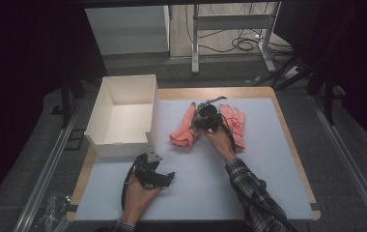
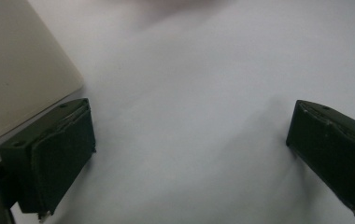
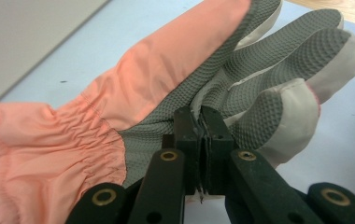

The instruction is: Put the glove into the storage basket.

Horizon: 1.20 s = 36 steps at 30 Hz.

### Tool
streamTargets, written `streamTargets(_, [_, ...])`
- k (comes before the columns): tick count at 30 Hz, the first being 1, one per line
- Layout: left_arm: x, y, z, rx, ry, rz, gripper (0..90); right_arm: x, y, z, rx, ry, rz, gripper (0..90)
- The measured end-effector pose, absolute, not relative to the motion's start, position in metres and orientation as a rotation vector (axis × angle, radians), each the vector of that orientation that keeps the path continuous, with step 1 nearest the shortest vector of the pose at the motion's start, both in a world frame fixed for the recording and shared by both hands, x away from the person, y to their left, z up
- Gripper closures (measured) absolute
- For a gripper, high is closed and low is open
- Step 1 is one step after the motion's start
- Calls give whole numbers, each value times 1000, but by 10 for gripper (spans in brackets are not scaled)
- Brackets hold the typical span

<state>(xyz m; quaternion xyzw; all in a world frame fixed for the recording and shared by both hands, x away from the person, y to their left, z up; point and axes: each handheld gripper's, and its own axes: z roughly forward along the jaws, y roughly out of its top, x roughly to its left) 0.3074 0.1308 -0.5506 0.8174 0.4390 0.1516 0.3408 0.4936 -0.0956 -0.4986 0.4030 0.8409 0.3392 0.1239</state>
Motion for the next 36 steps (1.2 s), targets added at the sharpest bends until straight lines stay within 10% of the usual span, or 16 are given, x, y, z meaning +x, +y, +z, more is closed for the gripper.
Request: streamTargets(36, [307, 131, -551, 2123, 1143, 397, 13, 381, -168, -468, 815, 2772, 1127, 867])
